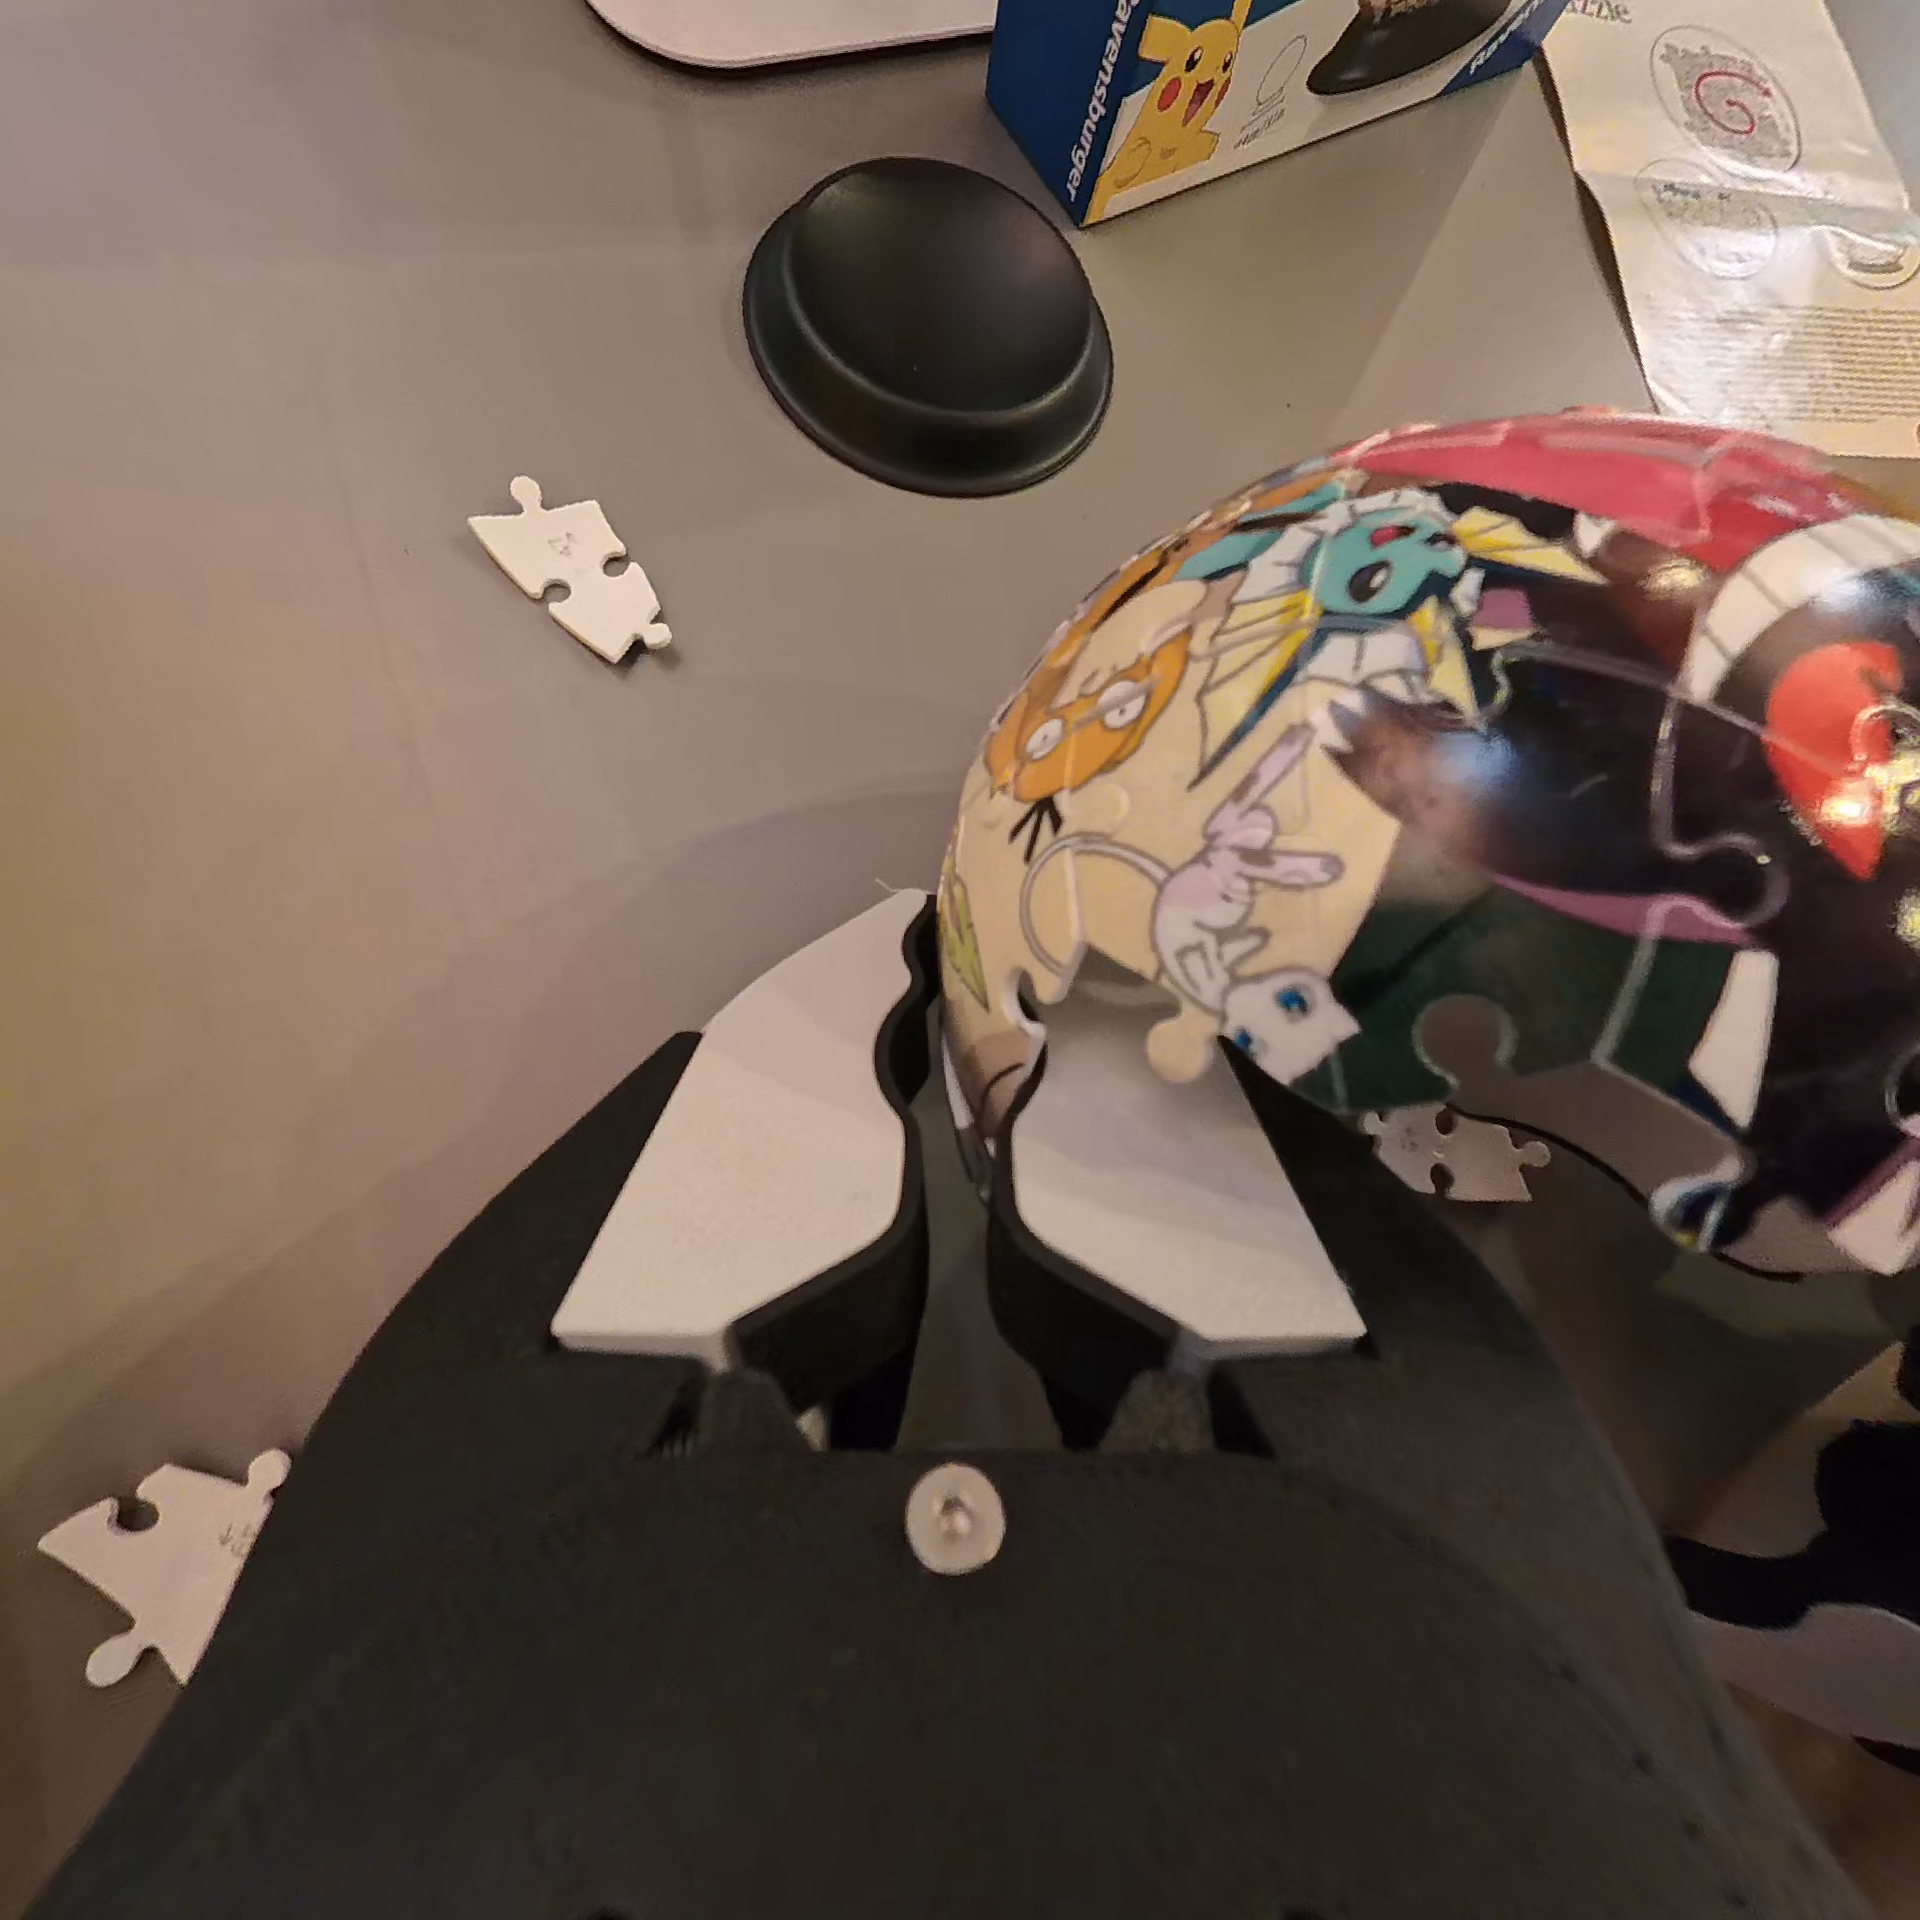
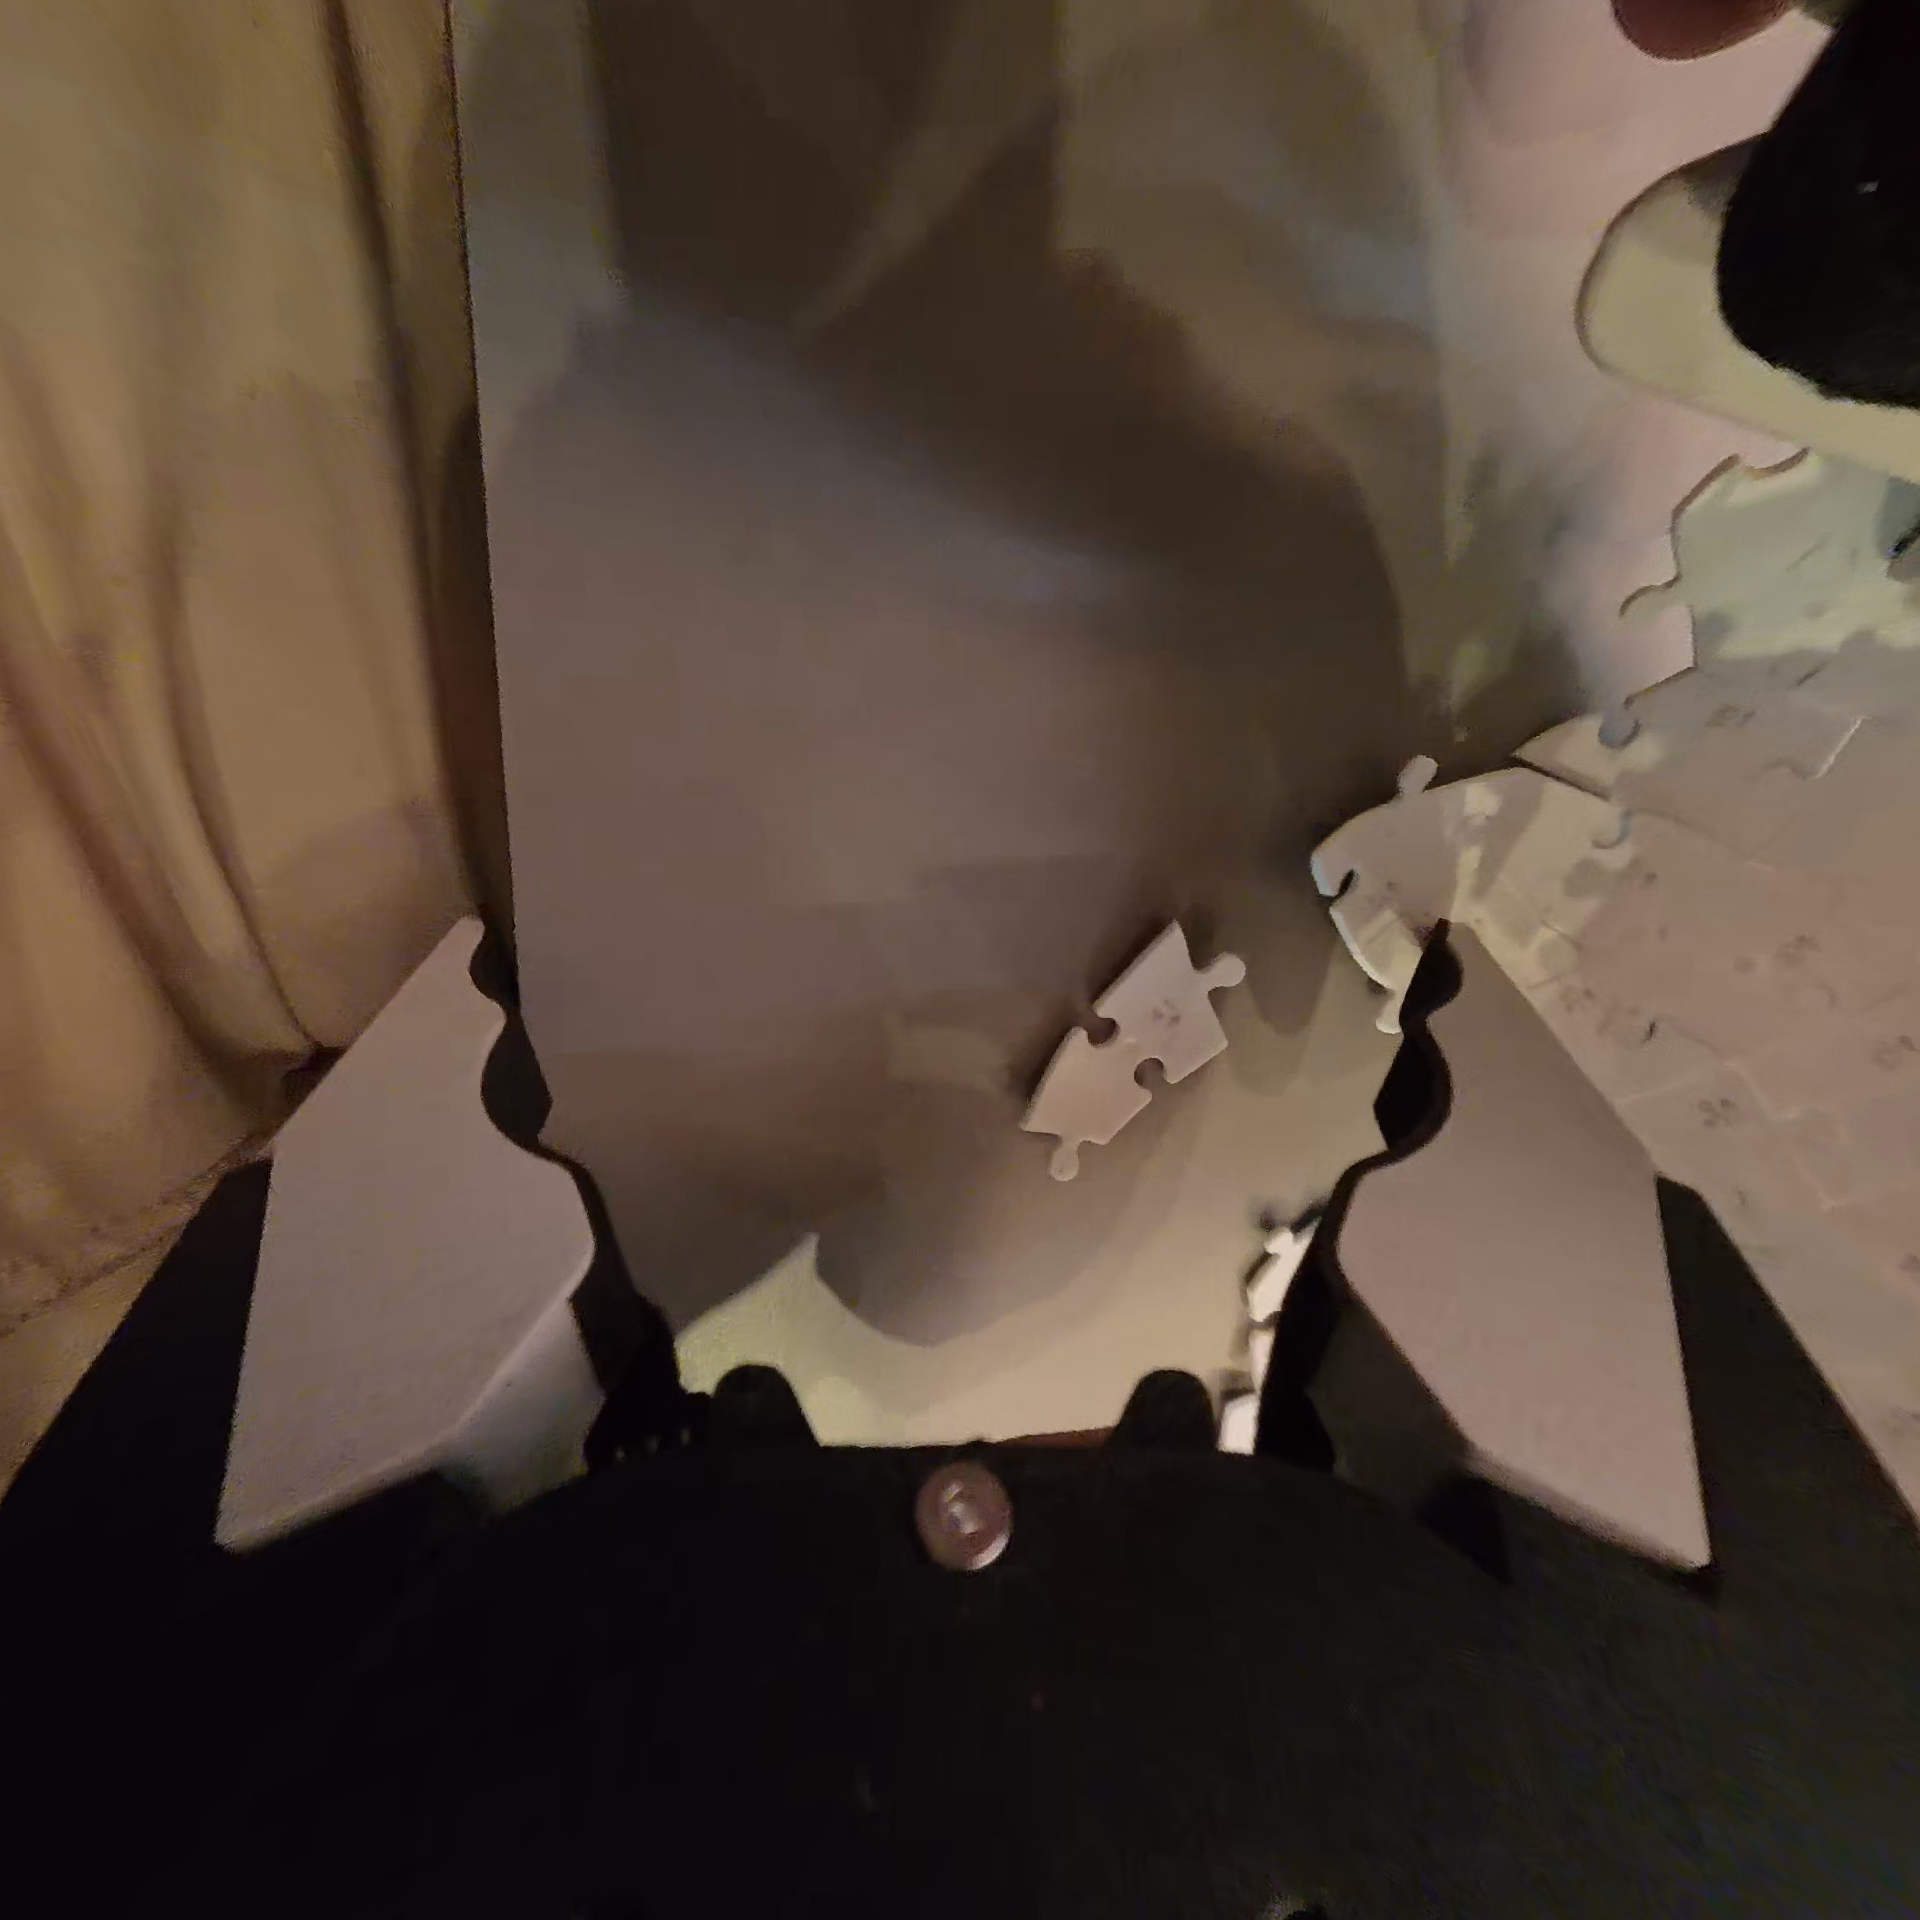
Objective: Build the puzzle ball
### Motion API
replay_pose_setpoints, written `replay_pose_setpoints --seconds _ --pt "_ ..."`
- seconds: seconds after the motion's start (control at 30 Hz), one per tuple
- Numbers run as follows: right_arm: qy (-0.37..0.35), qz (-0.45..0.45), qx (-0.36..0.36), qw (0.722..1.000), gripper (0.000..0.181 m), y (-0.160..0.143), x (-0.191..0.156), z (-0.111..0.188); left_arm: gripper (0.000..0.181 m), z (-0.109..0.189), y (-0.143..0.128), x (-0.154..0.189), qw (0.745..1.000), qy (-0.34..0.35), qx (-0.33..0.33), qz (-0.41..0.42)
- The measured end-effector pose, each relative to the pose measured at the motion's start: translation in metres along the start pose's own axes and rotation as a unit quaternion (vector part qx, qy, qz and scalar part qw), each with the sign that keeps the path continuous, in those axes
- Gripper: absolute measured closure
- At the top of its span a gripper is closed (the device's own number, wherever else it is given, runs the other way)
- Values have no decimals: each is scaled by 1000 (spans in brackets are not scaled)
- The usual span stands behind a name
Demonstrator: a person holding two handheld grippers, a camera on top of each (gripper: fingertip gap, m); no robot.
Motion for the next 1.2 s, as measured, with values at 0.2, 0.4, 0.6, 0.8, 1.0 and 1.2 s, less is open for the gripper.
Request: replay_pose_setpoints --seconds 0.2,0.4,0.6,0.8,1.0,1.2 --pt "-5 6 -5 1000 22 0 0 0 175 0 0 1 1000 -1 -1 0" --pt "-7 -1 11 1000 25 6 1 4 175 0 1 4 1000 -3 -8 1" --pt "-12 -8 22 1000 21 12 2 2 175 2 0 4 1000 0 -15 4" --pt "-15 -4 31 999 21 20 -1 8 175 2 0 5 1000 2 -18 7" --pt "-41 -24 -1 999 21 20 3 -3 175 2 -1 9 1000 -1 -22 7" --pt "-24 -20 -14 999 21 19 0 -7 175 1 -1 10 1000 -2 -25 7"
Point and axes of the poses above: each gripper's, where its closed fingertips meet, z back along the fingers, y out of its top, x = y × z across the jaws, the point moved 5 cm from there along z, back along the fingers, and after that the axes turned 13 degrees about -y, right-handed, at the moved point
